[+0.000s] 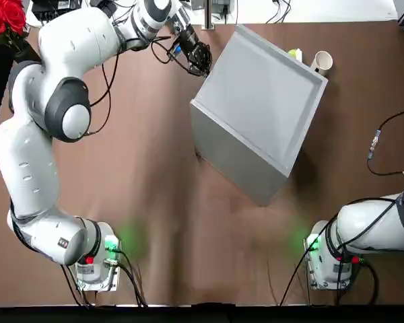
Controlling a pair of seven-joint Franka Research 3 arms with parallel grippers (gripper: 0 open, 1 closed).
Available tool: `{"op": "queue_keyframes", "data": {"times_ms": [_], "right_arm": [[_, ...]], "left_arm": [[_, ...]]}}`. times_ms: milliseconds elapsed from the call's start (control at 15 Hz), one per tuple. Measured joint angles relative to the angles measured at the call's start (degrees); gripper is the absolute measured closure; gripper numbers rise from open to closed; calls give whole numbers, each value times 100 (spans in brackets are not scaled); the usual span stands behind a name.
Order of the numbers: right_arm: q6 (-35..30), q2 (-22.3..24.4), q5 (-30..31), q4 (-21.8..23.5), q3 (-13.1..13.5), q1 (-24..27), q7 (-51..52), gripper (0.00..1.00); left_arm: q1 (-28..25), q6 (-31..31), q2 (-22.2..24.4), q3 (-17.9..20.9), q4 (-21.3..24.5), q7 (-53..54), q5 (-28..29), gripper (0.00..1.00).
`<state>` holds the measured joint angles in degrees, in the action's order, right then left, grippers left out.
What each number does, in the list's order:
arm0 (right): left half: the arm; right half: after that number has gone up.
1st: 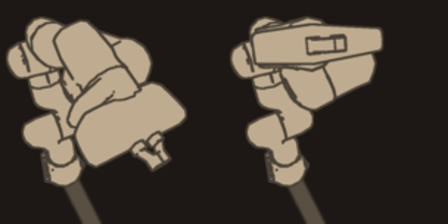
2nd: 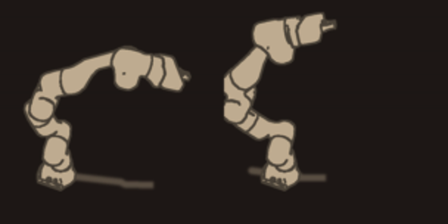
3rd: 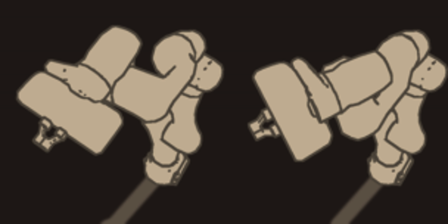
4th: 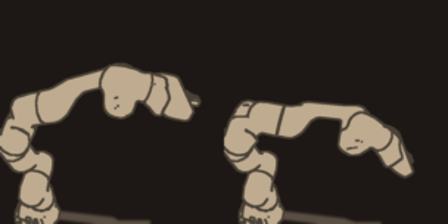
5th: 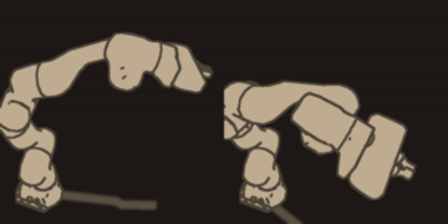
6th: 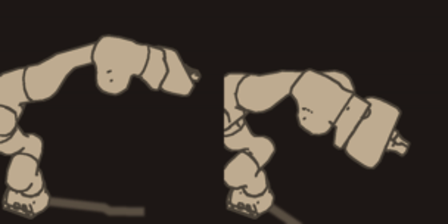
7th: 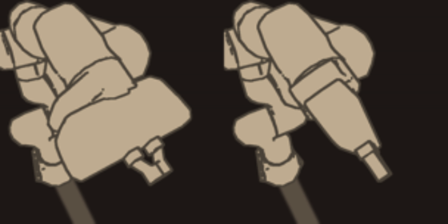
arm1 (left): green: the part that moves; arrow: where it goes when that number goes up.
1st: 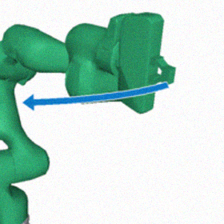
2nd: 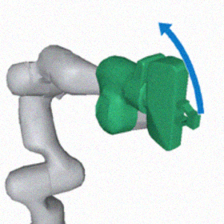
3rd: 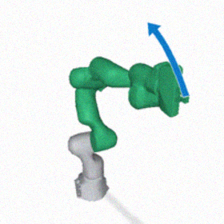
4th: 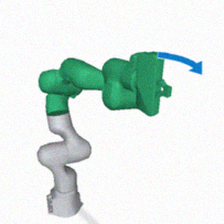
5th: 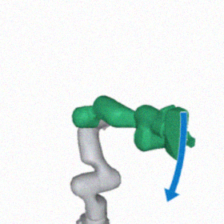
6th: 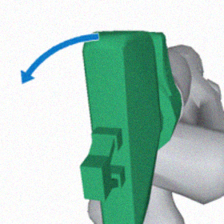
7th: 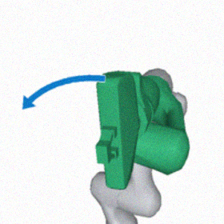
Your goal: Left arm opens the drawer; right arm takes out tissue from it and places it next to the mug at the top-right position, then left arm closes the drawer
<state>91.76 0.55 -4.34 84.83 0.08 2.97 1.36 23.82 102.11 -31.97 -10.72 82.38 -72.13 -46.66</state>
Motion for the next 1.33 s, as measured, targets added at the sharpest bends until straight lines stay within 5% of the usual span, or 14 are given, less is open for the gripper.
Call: {"op": "queue_keyframes", "data": {"times_ms": [1000,1333], "right_arm": [[-74,-68,0,15,-10,103,-259,0],[-95,-69,0,38,-22,101,42,0]], "left_arm": [[-4,-1,-60,-38,-63,13,38,99],[-85,24,33,-130,-330,-9,808,99]]}}
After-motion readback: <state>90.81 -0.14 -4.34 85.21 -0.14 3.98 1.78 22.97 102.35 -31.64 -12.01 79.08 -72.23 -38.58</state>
